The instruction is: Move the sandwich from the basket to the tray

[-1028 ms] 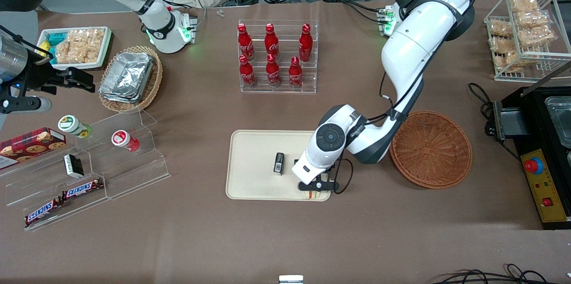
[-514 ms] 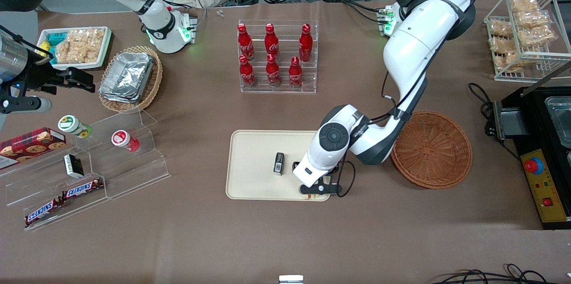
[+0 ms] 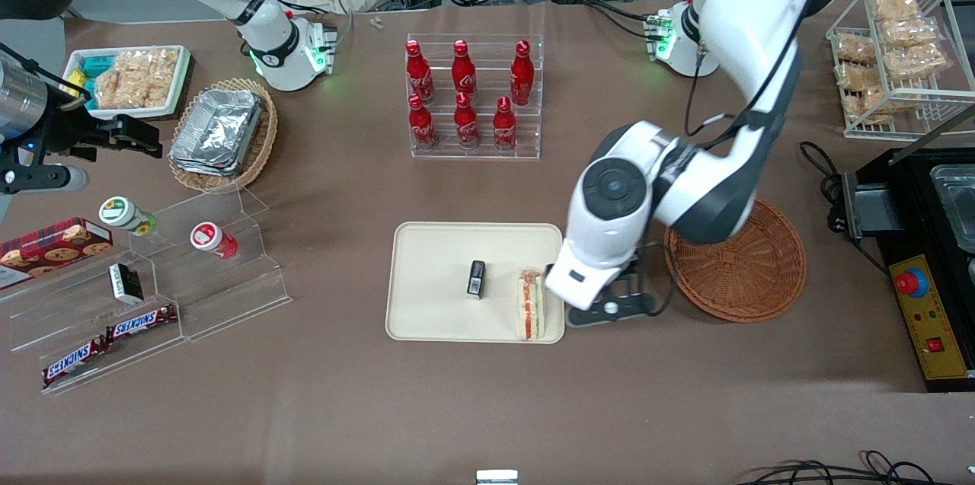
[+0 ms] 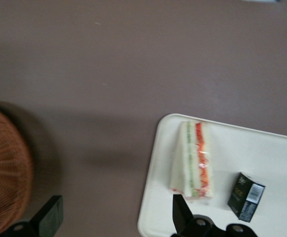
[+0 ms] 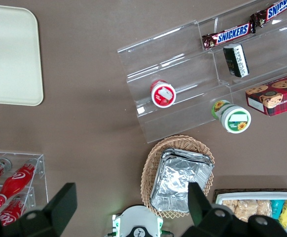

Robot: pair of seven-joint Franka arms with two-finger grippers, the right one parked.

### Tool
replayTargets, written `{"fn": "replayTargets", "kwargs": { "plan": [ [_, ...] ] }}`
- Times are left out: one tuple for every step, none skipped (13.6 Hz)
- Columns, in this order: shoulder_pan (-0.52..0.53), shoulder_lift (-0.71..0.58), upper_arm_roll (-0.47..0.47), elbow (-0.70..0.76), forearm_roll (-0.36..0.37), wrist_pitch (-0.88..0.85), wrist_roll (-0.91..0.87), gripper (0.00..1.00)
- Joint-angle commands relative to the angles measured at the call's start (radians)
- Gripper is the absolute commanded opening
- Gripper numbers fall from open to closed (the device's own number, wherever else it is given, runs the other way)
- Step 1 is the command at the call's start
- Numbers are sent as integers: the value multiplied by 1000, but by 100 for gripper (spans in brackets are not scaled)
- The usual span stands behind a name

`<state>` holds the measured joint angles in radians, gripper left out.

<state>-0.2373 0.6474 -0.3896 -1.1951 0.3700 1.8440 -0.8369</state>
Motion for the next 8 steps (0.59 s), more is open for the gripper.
{"fn": "replayTargets", "kwargs": {
  "plan": [
    [117, -183, -17, -187, -37, 3, 43, 100],
    [137, -240, -9, -230, -84, 1, 100, 100],
    [148, -297, 12, -272, -117, -3, 161, 100],
    [150, -354, 56, -329, -146, 1, 215, 100],
    [148, -403, 93, -372, -176, 1, 258, 100],
    [150, -444, 121, -412, -206, 1, 313, 100],
    [153, -483, 159, -441, -244, 3, 387, 100],
    [151, -512, 207, -458, -294, -3, 468, 100]
  ]
}}
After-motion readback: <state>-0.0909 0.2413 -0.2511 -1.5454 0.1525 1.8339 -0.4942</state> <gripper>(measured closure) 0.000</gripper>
